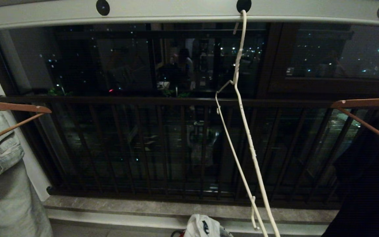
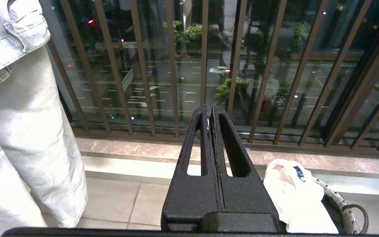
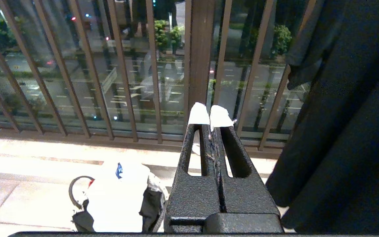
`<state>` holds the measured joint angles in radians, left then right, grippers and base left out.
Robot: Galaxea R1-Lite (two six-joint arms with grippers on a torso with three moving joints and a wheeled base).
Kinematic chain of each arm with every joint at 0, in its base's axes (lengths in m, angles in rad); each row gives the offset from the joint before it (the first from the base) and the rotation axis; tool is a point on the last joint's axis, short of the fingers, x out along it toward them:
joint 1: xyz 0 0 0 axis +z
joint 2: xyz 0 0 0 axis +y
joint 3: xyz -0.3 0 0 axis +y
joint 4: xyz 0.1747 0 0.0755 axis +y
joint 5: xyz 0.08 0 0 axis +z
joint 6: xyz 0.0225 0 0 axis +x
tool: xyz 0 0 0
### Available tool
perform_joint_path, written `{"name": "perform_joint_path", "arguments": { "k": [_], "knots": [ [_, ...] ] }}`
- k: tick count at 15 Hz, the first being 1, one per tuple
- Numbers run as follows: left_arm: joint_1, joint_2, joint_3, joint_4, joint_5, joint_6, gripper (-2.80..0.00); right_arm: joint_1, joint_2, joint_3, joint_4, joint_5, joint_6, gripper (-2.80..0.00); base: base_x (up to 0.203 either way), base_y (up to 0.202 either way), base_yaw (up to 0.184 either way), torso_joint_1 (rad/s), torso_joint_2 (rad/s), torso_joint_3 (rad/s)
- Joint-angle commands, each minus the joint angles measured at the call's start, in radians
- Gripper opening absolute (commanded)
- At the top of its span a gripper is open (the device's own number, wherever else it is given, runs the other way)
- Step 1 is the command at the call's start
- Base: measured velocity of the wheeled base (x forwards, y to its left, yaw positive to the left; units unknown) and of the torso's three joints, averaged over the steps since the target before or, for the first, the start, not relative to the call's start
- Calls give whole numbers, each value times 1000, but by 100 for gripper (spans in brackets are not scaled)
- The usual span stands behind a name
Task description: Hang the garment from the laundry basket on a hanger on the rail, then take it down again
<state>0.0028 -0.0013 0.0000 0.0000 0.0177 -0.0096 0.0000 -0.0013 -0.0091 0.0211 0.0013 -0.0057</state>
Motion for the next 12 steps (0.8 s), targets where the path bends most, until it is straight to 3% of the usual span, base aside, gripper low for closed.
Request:
{"name": "perform_joint_path", "arguments": {
  "k": [1, 12],
  "knots": [
    [0, 1, 0, 0, 1, 0, -280, 0, 1, 0, 0, 0, 0, -280, 0, 0, 0, 0, 0, 0],
    [0, 1, 0, 0, 1, -1, -280, 0, 1, 0, 0, 0, 0, -280, 0, 0, 0, 0, 0, 0]
  ]
}}
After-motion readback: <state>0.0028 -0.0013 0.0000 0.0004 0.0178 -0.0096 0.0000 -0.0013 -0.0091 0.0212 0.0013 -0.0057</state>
